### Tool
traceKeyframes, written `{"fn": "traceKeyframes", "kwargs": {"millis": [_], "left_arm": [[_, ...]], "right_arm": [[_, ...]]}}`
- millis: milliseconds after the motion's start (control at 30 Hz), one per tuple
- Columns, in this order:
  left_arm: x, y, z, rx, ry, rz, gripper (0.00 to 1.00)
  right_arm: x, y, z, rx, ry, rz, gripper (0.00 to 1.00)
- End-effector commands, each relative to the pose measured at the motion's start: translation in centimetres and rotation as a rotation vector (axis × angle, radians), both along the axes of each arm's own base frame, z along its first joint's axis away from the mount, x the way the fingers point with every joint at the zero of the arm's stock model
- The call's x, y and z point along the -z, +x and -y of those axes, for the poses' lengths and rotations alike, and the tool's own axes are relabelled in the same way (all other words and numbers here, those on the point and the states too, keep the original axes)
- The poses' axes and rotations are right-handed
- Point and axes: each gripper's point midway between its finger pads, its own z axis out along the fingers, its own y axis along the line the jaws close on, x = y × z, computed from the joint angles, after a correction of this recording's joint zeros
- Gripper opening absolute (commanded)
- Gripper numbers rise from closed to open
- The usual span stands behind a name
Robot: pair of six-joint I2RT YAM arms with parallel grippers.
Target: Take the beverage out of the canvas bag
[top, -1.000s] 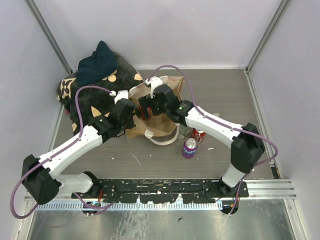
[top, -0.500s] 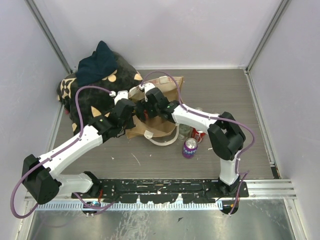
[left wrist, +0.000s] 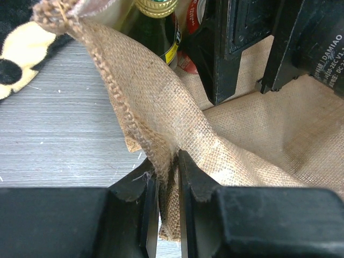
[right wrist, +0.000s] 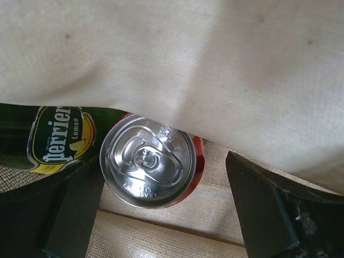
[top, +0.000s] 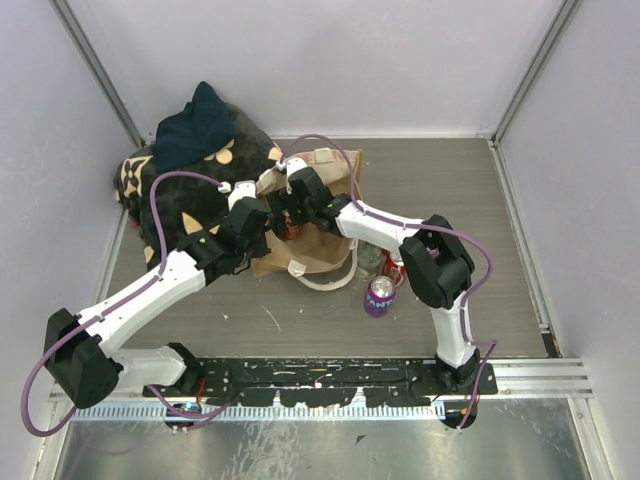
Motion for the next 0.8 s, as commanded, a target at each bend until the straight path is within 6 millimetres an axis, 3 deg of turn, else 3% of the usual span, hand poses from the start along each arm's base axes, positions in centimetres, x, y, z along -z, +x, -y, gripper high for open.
{"fn": "traceKeyframes", "kwargs": {"millis": [0,100,233,267,400,433,567,767], "left_arm": [[2.2,-1.1,-1.6,-0.01,0.092,-0.068,0.24],[2.3,-1.1,-1.6,-0.009,0.098,-0.07,0.25],[2.3,-1.1,-1.8,-0.012,0.106,-0.067,0.25],[2.3,-1.0,-1.9,-0.015,0.105,-0.062,0.25],[2.3,-0.9,-1.9,-0.016,0.107,-0.056,0.25],[2.4,-0.8,-1.9,-0.016,0.108,-0.055,0.25],[2.4,-0.5,-1.7,-0.016,0.101,-0.051,0.25],[2.0,-0.1,-1.5,-0.018,0.091,-0.027,0.28]], "right_arm": [[-2.5,1.9,-2.0,-0.006,0.081,0.06,0.94],[-1.8,1.8,-2.2,-0.016,0.071,0.036,0.83],[-0.9,1.4,-1.9,-0.013,0.047,0.009,0.79],[-0.6,1.3,-1.7,-0.014,0.037,0.007,0.73],[-0.3,1.1,-1.2,-0.01,0.008,0.008,0.07],[-0.6,1.3,-1.0,-0.005,0.003,0.017,0.01],[-3.3,1.5,-0.4,-0.003,-0.004,0.078,0.01],[-12.5,1.8,0.1,-0.008,0.072,0.253,0.01]]}}
